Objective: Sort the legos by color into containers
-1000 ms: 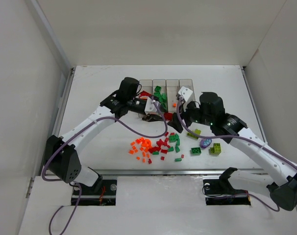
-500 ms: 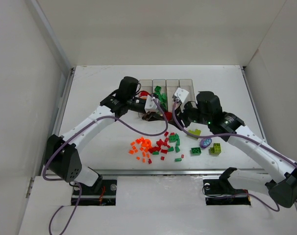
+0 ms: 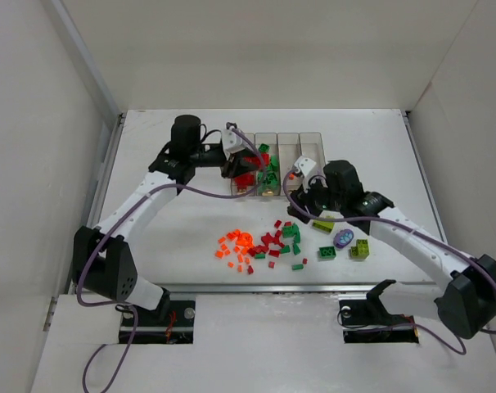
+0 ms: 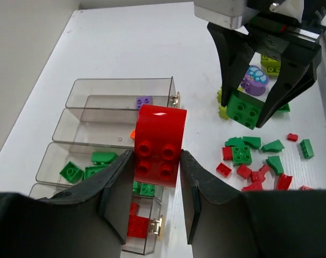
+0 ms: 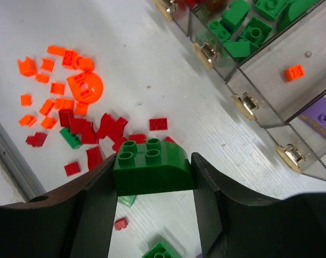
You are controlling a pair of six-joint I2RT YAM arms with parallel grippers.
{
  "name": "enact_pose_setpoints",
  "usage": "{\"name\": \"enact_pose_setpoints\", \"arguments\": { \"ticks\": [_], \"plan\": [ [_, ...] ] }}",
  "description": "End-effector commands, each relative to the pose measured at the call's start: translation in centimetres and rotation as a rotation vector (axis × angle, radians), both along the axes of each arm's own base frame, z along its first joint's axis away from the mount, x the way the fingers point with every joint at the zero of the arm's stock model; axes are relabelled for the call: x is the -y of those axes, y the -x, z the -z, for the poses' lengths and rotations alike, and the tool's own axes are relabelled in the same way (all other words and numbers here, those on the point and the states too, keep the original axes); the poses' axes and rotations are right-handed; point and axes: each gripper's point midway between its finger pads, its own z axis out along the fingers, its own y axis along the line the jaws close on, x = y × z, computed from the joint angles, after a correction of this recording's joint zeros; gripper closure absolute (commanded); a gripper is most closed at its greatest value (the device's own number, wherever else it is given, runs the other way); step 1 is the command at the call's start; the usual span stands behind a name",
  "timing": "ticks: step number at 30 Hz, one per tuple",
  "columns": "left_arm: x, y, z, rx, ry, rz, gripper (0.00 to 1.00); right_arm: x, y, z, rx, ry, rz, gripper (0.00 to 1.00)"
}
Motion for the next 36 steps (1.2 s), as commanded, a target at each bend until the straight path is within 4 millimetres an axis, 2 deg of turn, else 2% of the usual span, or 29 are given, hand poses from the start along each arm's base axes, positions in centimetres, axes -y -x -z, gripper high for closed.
{"name": "enact_pose_setpoints", "arguments": {
  "ticks": [1,2,3,4,5,6,7,8,9,10,11,14,15,16,17,18,20,23,25,27,28,30,31,32,33,35,36],
  "plan": [
    [-0.4,-0.7,-1.4,0.009,0.041,-0.111,1.00,-2.1,-3.2,-4.9,0.118,-0.159,0.004,1.00],
    [-0.9,-1.5,0.0,-0.041,0.037,-0.186,1.00,-2.9,-4.5,-5.5,0.130,-0.167,0.004,1.00],
    [-2.2,-3.8,0.3,-0.050,0.034,-0.358,1.00,-3.3,-5.7,-5.6,0.124,-0.174,0.037,1.00],
    [-3.0,-4.8,0.8,-0.109,0.053,-0.463,1.00,-2.8,-7.6,-5.5,0.128,-0.151,0.105,1.00],
    [-4.1,-6.2,1.5,-0.128,0.052,-0.563,1.00,-3.8,-9.9,-5.0,0.113,-0.137,0.133,1.00],
    [-5.9,-7.8,2.2,-0.131,0.038,-0.703,1.00,-4.3,-11.1,-4.7,0.095,-0.138,0.158,1.00],
    [-6.5,-8.4,2.7,-0.145,0.035,-0.756,1.00,-4.5,-12.3,-4.2,0.078,-0.135,0.174,1.00],
    [-7.0,-8.7,2.7,-0.149,0.037,-0.796,1.00,-4.8,-14.0,-5.0,0.092,-0.146,0.196,1.00],
    [-7.3,-8.8,3.3,-0.164,0.032,-0.822,1.00,-5.4,-15.2,-2.5,0.038,-0.123,0.216,1.00],
    [-7.8,-8.9,3.3,-0.153,0.037,-0.847,1.00,-5.8,-15.9,-2.0,0.027,-0.124,0.221,1.00],
    [-7.9,-8.7,3.1,-0.146,0.043,-0.847,1.00,-6.3,-17.5,-1.4,0.021,-0.119,0.251,1.00],
    [-8.0,-8.7,3.5,-0.154,0.045,-0.859,1.00,-6.7,-19.4,-0.9,0.025,-0.112,0.288,0.98],
    [-8.0,-8.7,3.5,-0.154,0.045,-0.859,1.00,-7.1,-20.2,-1.6,0.032,-0.123,0.302,0.96],
    [-8.1,-8.6,4.0,-0.161,0.038,-0.860,1.00,-7.2,-20.9,-0.4,0.022,-0.107,0.314,0.93],
    [-8.2,-8.7,3.8,-0.153,0.044,-0.868,1.00,-7.4,-21.3,0.0,0.013,-0.099,0.315,0.89],
    [-8.2,-8.6,4.3,-0.160,0.036,-0.869,1.00,-7.2,-21.5,0.7,-0.004,-0.074,0.330,0.81],
    [-8.2,-8.6,4.3,-0.160,0.036,-0.869,1.00,-7.3,-22.6,1.5,-0.018,-0.044,0.353,0.77],
    [-8.2,-8.8,4.5,-0.160,0.036,-0.869,1.00,-6.8,-23.2,2.3,-0.040,-0.015,0.374,0.56],
    [-8.0,-8.8,4.9,-0.169,0.029,-0.861,1.00,-7.0,-23.2,2.0,-0.042,-0.022,0.365,0.44],
    [-7.9,-9.0,4.5,-0.155,0.044,-0.860,1.00,-7.1,-23.1,1.4,-0.044,-0.037,0.363,0.41],
    [-7.7,-9.0,4.9,-0.165,0.037,-0.850,1.00,-7.1,-23.1,1.4,-0.044,-0.037,0.363,0.35],
    [-7.7,-9.1,5.6,-0.165,0.037,-0.850,1.00,-6.7,-22.8,0.0,-0.020,-0.047,0.372,0.29],
    [-7.4,-9.2,5.8,-0.166,0.039,-0.841,1.00,-6.5,-22.9,-0.6,-0.012,-0.054,0.388,0.29],
    [-7.5,-9.1,6.0,-0.166,0.039,-0.840,0.98,-6.1,-22.8,-0.6,-0.007,-0.044,0.405,0.22],
    [-6.8,-9.2,6.0,-0.156,0.048,-0.827,0.98,-5.7,-22.6,-1.2,0.004,-0.045,0.415,0.07],
    [-6.0,-8.7,7.1,-0.162,0.037,-0.813,0.94,-5.5,-22.6,-1.9,0.021,-0.052,0.424,0.07],
    [-5.4,-8.7,6.4,-0.141,0.059,-0.800,0.94,-5.4,-22.5,-2.5,0.029,-0.059,0.424,0.07]
  ]
}}
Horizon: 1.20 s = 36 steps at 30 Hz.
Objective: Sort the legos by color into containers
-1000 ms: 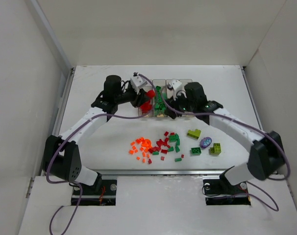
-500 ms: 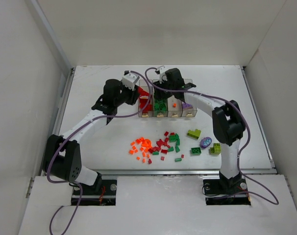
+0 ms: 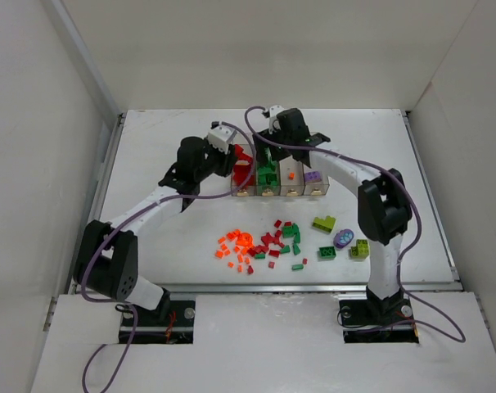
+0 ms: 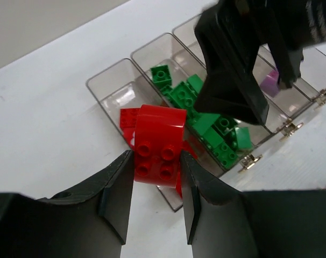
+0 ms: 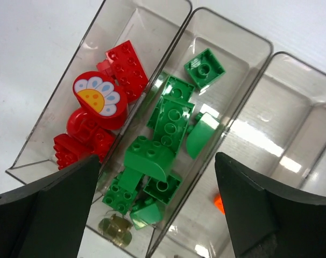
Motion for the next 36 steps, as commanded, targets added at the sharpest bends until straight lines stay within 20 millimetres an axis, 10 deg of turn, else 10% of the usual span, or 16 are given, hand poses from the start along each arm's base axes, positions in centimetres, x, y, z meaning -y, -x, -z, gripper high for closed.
{"name": "enact_pose_setpoints", "arguments": {
  "ticks": [1,7,18,27,33,36],
  "plan": [
    [2.1,0.3,-0.2,0.054,0.040,0.041,0.94,1.2,-0.3,-6.7,0.129,-0.051,0.052,0.07],
    [3.0,0.3,1.0,0.073,0.076,0.018,0.83,2.8,1.8,-8.9,0.163,-0.074,0.083,0.07],
    [1.8,0.5,2.8,0.072,0.068,-0.057,0.21,6.3,5.9,-11.3,0.201,-0.082,0.159,0.07],
    [0.8,0.2,0.8,0.086,0.013,-0.095,0.23,9.1,10.9,-11.9,0.191,-0.021,0.230,0.00],
    [-2.0,2.0,1.7,0.031,-0.081,-0.169,0.27,8.7,17.7,-6.8,-0.004,-0.008,0.277,0.02],
    [-3.8,3.1,3.5,-0.015,-0.082,-0.247,0.27,8.0,20.1,-3.8,-0.094,-0.015,0.292,0.24]
  ]
}}
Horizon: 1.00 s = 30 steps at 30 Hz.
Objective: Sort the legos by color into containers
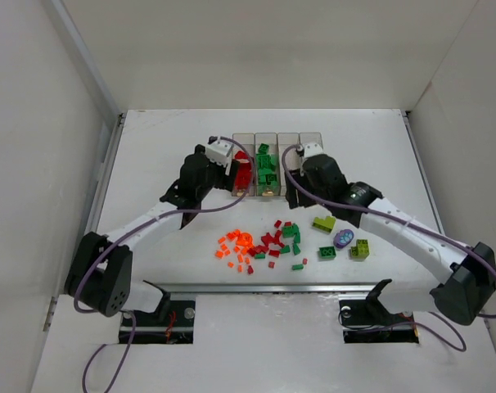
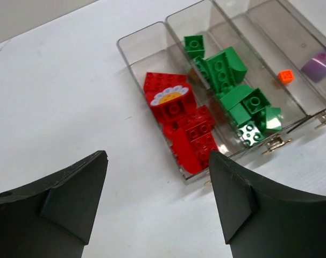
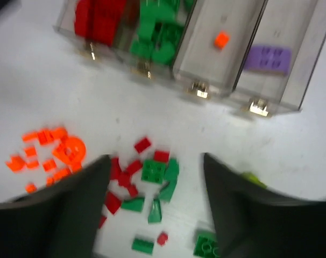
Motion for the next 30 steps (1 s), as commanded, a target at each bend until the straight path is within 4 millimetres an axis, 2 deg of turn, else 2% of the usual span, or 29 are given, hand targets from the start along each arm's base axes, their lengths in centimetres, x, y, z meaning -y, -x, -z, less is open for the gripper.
{"name": "enact_pose_setpoints", "arguments": {
  "ticks": [1,3,4,5,7,8,9,11,13,14,16,17,20,21,25,30],
  "plan": [
    [-2.7,1.2,0.8,-0.020,-0.011,-0.129,0.28,0.7,2.5,3.8,-0.138,-0.015,0.104,0.41],
    [-2.9,2.0,1.5,-0.046,0.025,-0.145,0.28,-0.2,3.3,4.4,-0.156,-0.037,0.090,0.54],
    [-3.1,2.6,2.8,-0.079,0.026,-0.153,0.28,-0.2,3.4,4.8,-0.164,-0.044,0.099,0.55],
    [-3.2,2.9,3.0,-0.086,0.044,-0.160,0.28,-0.6,3.7,5.3,-0.174,-0.032,0.087,0.55],
    [-2.7,3.6,3.4,-0.102,0.076,-0.153,0.28,-1.3,3.7,6.3,-0.199,-0.027,0.080,0.52],
    [-2.2,3.8,3.0,-0.096,0.090,-0.142,0.28,-1.5,3.5,6.6,-0.204,-0.031,0.087,0.47],
    [-2.2,4.2,3.7,-0.111,0.084,-0.134,0.28,-1.9,3.4,6.6,-0.211,-0.033,0.080,0.47],
    [-1.5,4.6,3.4,-0.098,0.075,-0.104,0.28,-2.6,3.0,7.6,-0.226,-0.017,0.061,0.47],
    [-1.5,4.7,3.3,-0.091,0.080,-0.103,0.28,-3.9,2.4,7.5,-0.225,-0.032,0.028,0.43],
    [-1.5,4.7,3.3,-0.091,0.080,-0.103,0.28,-4.0,2.2,8.8,-0.242,-0.005,0.024,0.41],
    [-1.6,4.7,2.9,-0.078,0.078,-0.099,0.28,-4.7,2.2,9.8,-0.270,0.003,-0.001,0.40],
    [-1.4,5.0,3.4,-0.088,0.072,-0.091,0.28,-5.2,1.6,10.4,-0.278,0.011,0.000,0.40],
    [-1.3,5.0,2.8,-0.072,0.082,-0.090,0.27,-6.5,1.1,11.1,-0.290,0.029,-0.036,0.40],
    [-1.4,5.1,3.3,-0.080,0.077,-0.090,0.27,-6.6,1.0,12.1,-0.306,0.053,-0.040,0.38],
    [-1.4,5.2,2.9,-0.072,0.082,-0.090,0.27,-7.0,0.3,13.4,-0.325,0.091,-0.036,0.38],
    [-1.3,5.2,2.9,-0.074,0.084,-0.081,0.27,-6.4,0.9,14.7,-0.365,0.119,-0.024,0.38]
  ]
}}
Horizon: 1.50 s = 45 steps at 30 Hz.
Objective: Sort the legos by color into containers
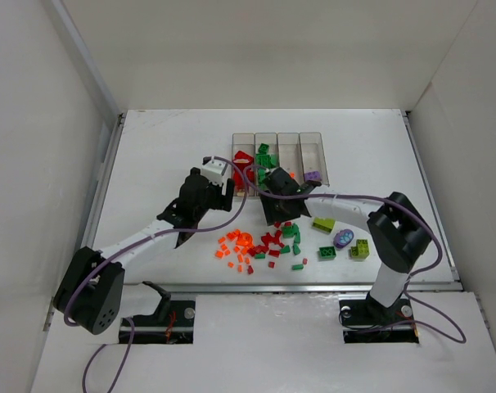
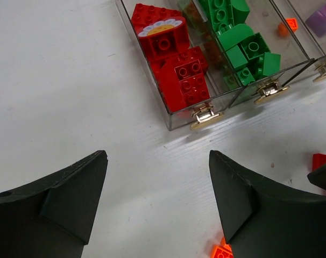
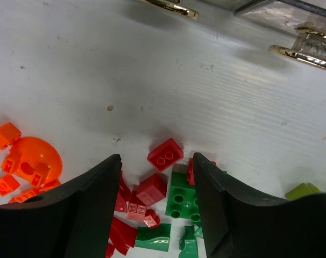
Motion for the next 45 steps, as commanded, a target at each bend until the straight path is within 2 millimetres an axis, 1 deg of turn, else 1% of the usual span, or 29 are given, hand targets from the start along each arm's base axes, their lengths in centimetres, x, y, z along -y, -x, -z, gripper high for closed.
{"name": "enact_pose_setpoints", "arguments": {
  "ticks": [1,5,8,9,12,13,14,15,17,19,20,21,23,24,25,27,28,30,31,32,33,35,37,39,40,42,43,44,45],
  "plan": [
    [0.4,0.0,-1.6,0.057,0.035,0.007,0.27,-0.8,0.2,-0.3,0.005,-0.024,-0.014,0.38],
    [0.4,0.0,-1.6,0.057,0.035,0.007,0.27,-1.3,0.7,0.5,-0.022,-0.051,-0.035,0.38],
    [0.6,0.1,-1.6,0.057,0.033,0.028,0.27,-1.2,0.9,1.6,-0.043,-0.031,-0.035,0.40],
    [0.7,0.3,-1.1,0.047,0.032,0.038,0.27,-1.1,1.0,2.0,-0.051,-0.023,-0.034,0.40],
    [0.7,0.4,-1.5,0.055,0.037,0.038,0.27,-1.1,1.0,2.3,-0.059,-0.020,-0.026,0.40],
    [0.7,0.4,-1.5,0.055,0.037,0.038,0.27,-1.1,1.0,2.3,-0.059,-0.020,-0.026,0.41],
    [0.7,0.4,-1.5,0.055,0.037,0.038,0.27,-1.3,0.9,2.2,-0.052,-0.028,-0.026,0.45],
    [0.7,0.4,-1.5,0.055,0.037,0.038,0.27,-1.0,1.1,2.6,-0.059,-0.020,-0.026,0.47],
    [0.7,0.4,-1.5,0.055,0.037,0.038,0.26,-1.2,0.9,2.5,-0.053,-0.033,-0.018,0.49],
    [0.7,0.4,-1.5,0.055,0.037,0.038,0.26,-1.1,0.8,2.5,-0.047,-0.027,-0.014,0.53],
    [0.7,0.4,-1.5,0.055,0.037,0.038,0.26,-1.1,0.9,2.8,-0.054,-0.021,-0.014,0.57],
    [0.7,0.4,-1.5,0.055,0.037,0.038,0.26,-1.3,0.6,2.5,-0.047,-0.027,-0.014,0.60],
    [0.7,0.4,-1.5,0.055,0.037,0.038,0.26,-1.1,0.8,2.6,-0.053,-0.016,-0.022,0.67],
    [0.7,0.4,-1.5,0.055,0.037,0.038,0.26,-1.1,0.8,2.6,-0.053,-0.016,-0.022,0.73],
    [0.7,0.4,-1.5,0.055,0.037,0.038,0.26,-1.1,0.8,2.6,-0.053,-0.016,-0.022,0.76],
    [0.7,0.4,-1.5,0.055,0.037,0.038,0.26,-1.3,0.6,1.6,-0.033,-0.035,-0.022,0.79],
    [0.7,0.4,-1.5,0.055,0.037,0.038,0.26,-1.4,0.5,1.5,-0.025,-0.042,-0.023,0.82],
    [0.7,0.4,-1.5,0.055,0.037,0.038,0.26,-2.1,0.0,-0.1,0.004,-0.074,-0.037,0.87],
    [0.7,0.4,-1.5,0.055,0.037,0.038,0.26,-2.3,-0.3,-0.4,0.010,-0.081,-0.038,0.88],
    [0.7,0.4,-1.5,0.055,0.037,0.038,0.26,-2.6,-0.5,-1.2,0.026,-0.096,-0.038,0.88],
    [0.7,0.4,-1.5,0.055,0.037,0.038,0.26,-3.1,-1.1,-2.7,0.058,-0.120,-0.047,0.88],
    [0.5,0.3,-1.5,0.056,0.034,0.029,0.26,-3.7,-1.8,-4.5,0.096,-0.148,-0.057,0.89],
    [0.0,0.1,-1.5,0.059,0.031,-0.005,0.26,-5.0,-3.1,-7.7,0.168,-0.208,-0.066,0.89],
    [-0.4,-0.1,-1.5,0.058,0.041,-0.046,0.26,-6.0,-4.4,-9.8,0.233,-0.246,-0.071,0.89],
    [-0.6,-0.2,-1.5,0.060,0.037,-0.057,0.26,-6.9,-5.5,-11.1,0.268,-0.261,-0.087,0.89],
    [-0.7,-0.3,-1.6,0.058,0.045,-0.070,0.26,-7.7,-7.1,-12.1,0.319,-0.254,-0.085,0.89],
    [-0.7,-0.3,-1.6,0.058,0.045,-0.070,0.24,-8.8,-8.6,-12.4,0.335,-0.245,-0.085,0.89],
    [-0.9,-0.3,-1.9,0.067,0.047,-0.079,0.24,-9.2,-9.4,-12.4,0.347,-0.225,-0.094,0.89],
    [-1.0,-0.1,-1.5,0.057,0.050,-0.082,0.24,-9.6,-10.1,-12.3,0.350,-0.210,-0.095,0.89]
  ]
}}
